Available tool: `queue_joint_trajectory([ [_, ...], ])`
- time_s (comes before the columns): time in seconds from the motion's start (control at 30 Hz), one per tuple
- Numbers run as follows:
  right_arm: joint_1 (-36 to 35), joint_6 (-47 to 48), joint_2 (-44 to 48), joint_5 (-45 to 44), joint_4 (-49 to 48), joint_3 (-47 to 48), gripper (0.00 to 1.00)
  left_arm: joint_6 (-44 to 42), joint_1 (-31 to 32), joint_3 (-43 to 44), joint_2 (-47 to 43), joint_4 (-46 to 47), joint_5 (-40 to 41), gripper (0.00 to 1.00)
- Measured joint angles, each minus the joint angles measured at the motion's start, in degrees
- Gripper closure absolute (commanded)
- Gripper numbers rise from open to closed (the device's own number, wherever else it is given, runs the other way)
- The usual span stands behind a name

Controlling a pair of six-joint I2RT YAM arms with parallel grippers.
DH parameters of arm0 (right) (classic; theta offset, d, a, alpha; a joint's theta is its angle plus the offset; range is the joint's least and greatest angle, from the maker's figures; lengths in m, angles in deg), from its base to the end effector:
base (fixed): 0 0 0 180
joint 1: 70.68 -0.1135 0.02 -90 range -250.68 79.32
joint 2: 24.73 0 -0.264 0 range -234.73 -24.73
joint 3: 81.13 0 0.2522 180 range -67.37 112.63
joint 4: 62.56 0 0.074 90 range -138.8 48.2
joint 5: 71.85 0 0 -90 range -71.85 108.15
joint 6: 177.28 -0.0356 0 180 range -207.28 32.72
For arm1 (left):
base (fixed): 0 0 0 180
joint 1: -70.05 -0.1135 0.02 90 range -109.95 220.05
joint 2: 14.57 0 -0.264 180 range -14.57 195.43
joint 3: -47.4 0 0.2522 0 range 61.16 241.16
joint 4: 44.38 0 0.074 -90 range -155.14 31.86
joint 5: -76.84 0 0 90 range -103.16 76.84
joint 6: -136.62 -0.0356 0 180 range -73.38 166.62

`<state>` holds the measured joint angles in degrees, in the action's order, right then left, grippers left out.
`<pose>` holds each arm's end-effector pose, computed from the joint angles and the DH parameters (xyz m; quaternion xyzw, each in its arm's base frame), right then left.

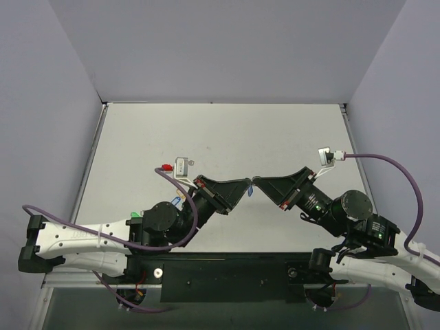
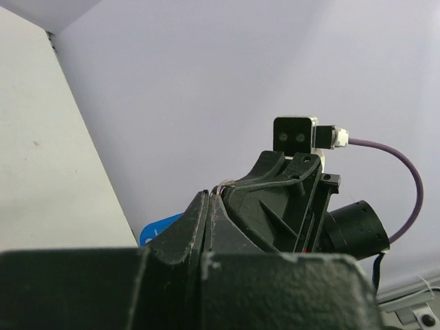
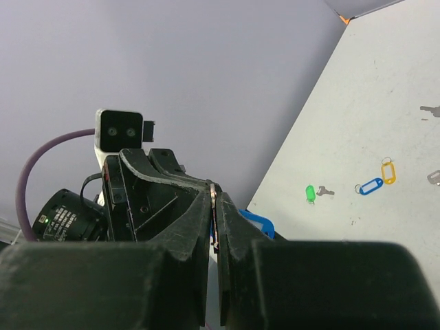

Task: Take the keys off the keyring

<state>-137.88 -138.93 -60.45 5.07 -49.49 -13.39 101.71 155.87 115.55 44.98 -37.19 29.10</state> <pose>0.0548 0.1096 0.4366 0.0137 0.5845 0.6625 0.4683 0.0408 -0.2298 0.4061 -0.1281 0.6188 -0.6283 0.4538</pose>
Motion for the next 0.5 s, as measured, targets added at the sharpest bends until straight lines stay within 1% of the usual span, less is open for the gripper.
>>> queue_joint_trajectory([
  [0.2, 0.07, 0.28, -0.04, 0.37, -0.37, 0.00, 1.00, -2.40, 2.91, 2.82, 1.86, -1.25, 7.48, 1.00],
  [0.5, 0.13, 2.82, -1.33, 1.36, -0.50, 1.20, 1.00, -2.73, 4.85, 6.78, 3.63, -5.44, 14.51, 1.00],
])
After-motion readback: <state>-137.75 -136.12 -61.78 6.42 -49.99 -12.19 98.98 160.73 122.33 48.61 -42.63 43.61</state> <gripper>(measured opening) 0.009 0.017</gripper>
